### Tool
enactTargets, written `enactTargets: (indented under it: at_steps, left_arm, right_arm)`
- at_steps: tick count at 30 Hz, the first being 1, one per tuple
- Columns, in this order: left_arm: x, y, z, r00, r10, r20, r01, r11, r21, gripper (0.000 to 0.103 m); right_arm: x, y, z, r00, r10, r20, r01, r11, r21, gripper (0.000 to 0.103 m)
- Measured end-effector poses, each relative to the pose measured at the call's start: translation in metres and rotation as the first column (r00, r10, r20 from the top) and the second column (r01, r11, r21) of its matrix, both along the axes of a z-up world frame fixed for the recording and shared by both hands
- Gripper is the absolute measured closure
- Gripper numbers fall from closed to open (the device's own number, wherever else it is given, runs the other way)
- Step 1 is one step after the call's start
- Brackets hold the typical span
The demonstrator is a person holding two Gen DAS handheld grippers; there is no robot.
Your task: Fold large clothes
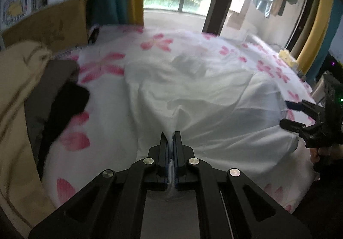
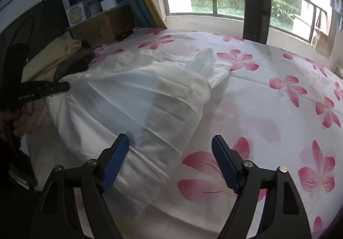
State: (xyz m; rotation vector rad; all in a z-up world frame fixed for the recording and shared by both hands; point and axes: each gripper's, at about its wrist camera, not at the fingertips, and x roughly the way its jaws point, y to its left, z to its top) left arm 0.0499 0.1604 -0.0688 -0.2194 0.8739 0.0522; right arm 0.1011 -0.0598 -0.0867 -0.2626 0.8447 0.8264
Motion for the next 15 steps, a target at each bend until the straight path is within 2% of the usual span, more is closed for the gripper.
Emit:
enactTargets:
  at_steps: [3,4,6,8,10,12,15]
  left_arm:
    - [0.003,-0.004,-0.004,0.999,0.015,-0.029,-0.015,1.0,0.017,0.098]
    - [0.004,-0.005,-0.003,0.999,0.023,-0.026,-0.022,0.999,0.032,0.094]
    - [0.006,-0.01,0.006,0.999,0.045,-0.006,-0.045,0.995,0.087,0.082]
    - [0.009,-0.019,0.021,0.997,0.052,0.052,-0.057,0.992,0.109,0.059]
    - [0.013,-0.033,0.034,0.994,0.01,0.106,-0.021,0.995,0.098,0.058]
    - [0.024,-0.056,0.042,0.987,-0.078,0.143,0.064,0.993,0.099,0.058]
    - [0.042,-0.08,0.039,0.977,-0.161,0.141,0.149,0.985,0.09,0.058]
  right_arm:
    - [-0.003,0.008,-0.005,0.999,0.004,0.032,-0.003,1.0,-0.027,0.017]
    - [-0.004,0.01,-0.005,0.999,0.004,0.041,-0.002,0.999,-0.036,0.016]
    - [-0.005,0.012,-0.004,0.998,0.005,0.061,-0.002,0.999,-0.049,0.015]
    - [-0.005,0.012,-0.004,0.997,0.002,0.071,0.002,0.998,-0.056,0.013]
    - [-0.004,0.011,-0.005,0.998,-0.001,0.064,0.004,0.999,-0.051,0.012]
    - [-0.003,0.011,-0.005,0.998,-0.004,0.06,0.007,0.999,-0.049,0.012]
    - [-0.001,0.011,-0.006,0.999,-0.01,0.048,0.012,0.999,-0.044,0.01]
